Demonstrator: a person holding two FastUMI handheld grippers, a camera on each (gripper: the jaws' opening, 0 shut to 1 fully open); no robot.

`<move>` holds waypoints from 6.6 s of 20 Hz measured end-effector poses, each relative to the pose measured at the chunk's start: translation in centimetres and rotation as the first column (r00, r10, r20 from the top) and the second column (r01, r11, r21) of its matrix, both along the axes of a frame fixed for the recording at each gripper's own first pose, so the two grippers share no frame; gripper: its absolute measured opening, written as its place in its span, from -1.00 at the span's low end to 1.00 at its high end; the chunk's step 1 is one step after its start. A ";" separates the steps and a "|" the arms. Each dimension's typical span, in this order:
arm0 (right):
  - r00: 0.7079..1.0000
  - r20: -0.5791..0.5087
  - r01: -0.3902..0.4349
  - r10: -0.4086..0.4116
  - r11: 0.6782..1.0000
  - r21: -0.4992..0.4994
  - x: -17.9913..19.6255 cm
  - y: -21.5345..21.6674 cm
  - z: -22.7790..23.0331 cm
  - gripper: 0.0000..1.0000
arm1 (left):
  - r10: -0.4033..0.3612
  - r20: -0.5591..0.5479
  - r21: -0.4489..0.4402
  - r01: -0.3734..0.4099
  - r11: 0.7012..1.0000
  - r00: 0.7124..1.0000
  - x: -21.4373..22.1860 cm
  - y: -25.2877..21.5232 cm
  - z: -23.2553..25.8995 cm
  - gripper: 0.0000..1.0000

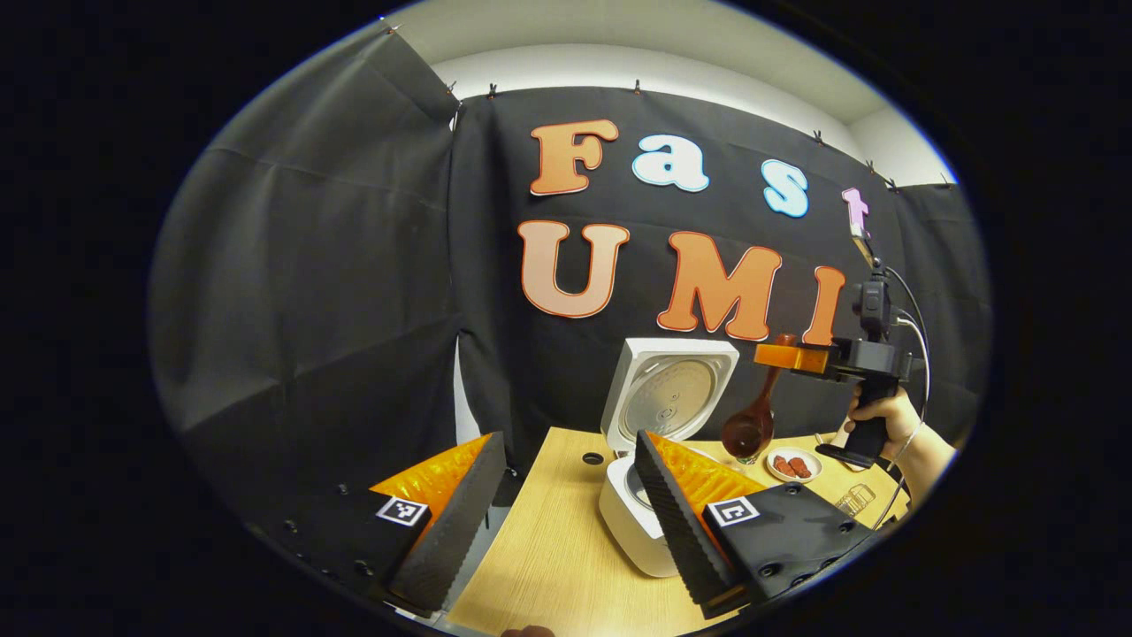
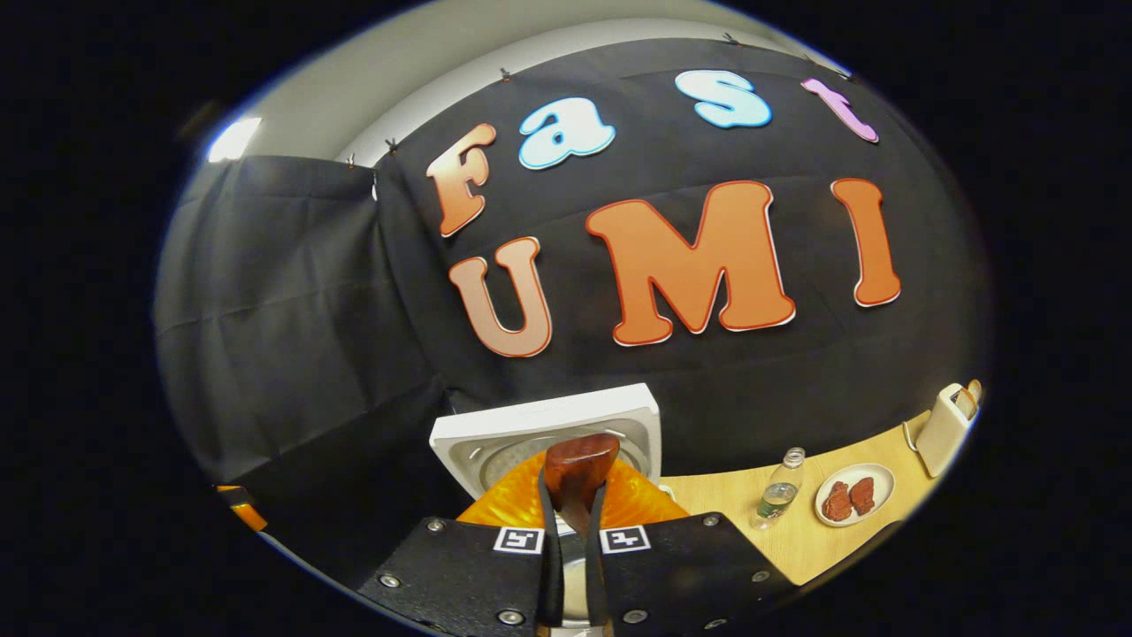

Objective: Close the left gripper, press the button to open the rice cooker; take a wooden spoon from the chopstick holder with the right hand, scoop a spoonful of rice and pour it into the rice cooker, then put the wooden spoon back into the chopstick holder.

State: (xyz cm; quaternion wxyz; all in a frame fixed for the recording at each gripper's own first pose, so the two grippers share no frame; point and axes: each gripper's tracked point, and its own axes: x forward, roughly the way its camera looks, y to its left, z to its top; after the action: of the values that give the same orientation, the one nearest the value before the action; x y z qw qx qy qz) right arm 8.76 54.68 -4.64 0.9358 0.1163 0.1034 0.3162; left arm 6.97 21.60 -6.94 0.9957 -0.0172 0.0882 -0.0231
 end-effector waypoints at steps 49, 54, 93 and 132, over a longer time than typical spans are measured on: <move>0.816 -0.413 0.459 -0.405 0.888 0.036 3.9 -43.1 -26.4 -0.72 | 0.108 0.065 0.019 -0.110 0.994 0.992 -1.7 -13.1 4.0 0.99; 0.776 -0.432 0.512 -0.460 0.859 0.005 3.5 -45.4 -26.3 -0.44 | 0.105 0.062 0.026 -0.107 0.994 0.993 -1.9 -13.2 3.7 0.97; 0.776 -0.174 0.581 -0.606 0.794 -0.176 -7.4 -52.2 -12.3 0.90 | -0.013 -0.259 0.044 0.025 0.999 0.966 33.7 -20.2 -1.6 0.99; 0.922 -0.026 0.365 -0.387 0.888 -0.281 -6.4 -50.9 -3.9 0.90 | 0.066 -0.451 0.128 -0.009 0.992 0.890 11.5 -22.9 -22.8 0.99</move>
State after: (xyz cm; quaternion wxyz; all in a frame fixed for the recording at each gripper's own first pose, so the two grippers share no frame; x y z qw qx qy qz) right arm 2.31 3.82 -8.58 0.9813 0.0180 0.1590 0.1068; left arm 18.47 -1.30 -29.71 0.9469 0.0372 0.3194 0.0062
